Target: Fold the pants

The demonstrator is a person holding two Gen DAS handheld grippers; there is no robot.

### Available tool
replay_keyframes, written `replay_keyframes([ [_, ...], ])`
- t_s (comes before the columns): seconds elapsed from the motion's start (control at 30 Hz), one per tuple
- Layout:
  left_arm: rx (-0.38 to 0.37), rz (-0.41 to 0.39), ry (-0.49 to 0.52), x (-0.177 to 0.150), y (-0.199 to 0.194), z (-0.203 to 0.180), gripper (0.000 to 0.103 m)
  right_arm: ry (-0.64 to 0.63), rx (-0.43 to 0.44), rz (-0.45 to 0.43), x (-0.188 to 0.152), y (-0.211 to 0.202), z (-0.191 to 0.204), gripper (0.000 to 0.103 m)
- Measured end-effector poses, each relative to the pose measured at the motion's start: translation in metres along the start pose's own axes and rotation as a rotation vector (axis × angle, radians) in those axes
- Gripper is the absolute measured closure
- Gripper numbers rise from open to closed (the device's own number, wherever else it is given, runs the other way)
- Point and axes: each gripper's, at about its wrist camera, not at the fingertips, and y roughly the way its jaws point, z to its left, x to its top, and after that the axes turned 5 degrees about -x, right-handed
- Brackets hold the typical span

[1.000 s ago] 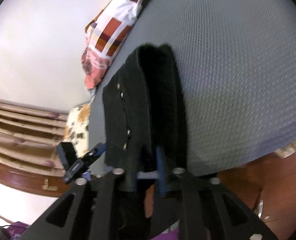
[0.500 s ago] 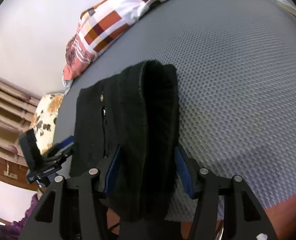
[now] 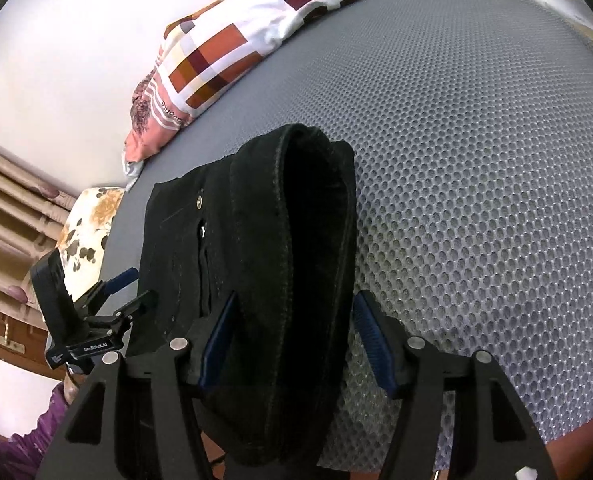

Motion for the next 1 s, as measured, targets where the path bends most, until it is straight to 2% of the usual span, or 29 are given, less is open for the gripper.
replay_keyframes([
  [0.3, -0.033, 0.006, 0.001, 0.006, 0.009, -0.002, 0.0, -0.02, 0.028, 0.002, 0.001, 0.004, 0.009, 0.041],
  [0.5, -0.058, 0.005, 0.028, 0.007, 0.013, -0.009, 0.0, 0.016, 0.136, 0.015, 0.001, 0.003, 0.0, 0.041],
  [0.7, -0.103, 0.025, 0.026, 0.008, 0.018, -0.007, 0.0, 0.042, 0.154, 0.056, 0.004, -0.002, -0.018, 0.047],
  [0.83, -0.124, 0.031, 0.035, 0.009, 0.02, -0.005, 0.0, 0.08, 0.183, 0.091, 0.007, -0.002, -0.026, 0.047],
  [0.9, -0.134, 0.035, 0.044, 0.01, 0.021, -0.007, 0.002, 0.067, 0.18, 0.091, 0.008, 0.0, -0.022, 0.047],
  [1.0, -0.168, 0.045, 0.039, 0.012, 0.022, -0.009, 0.012, 0.031, 0.175, 0.091, 0.009, 0.009, -0.008, 0.051],
])
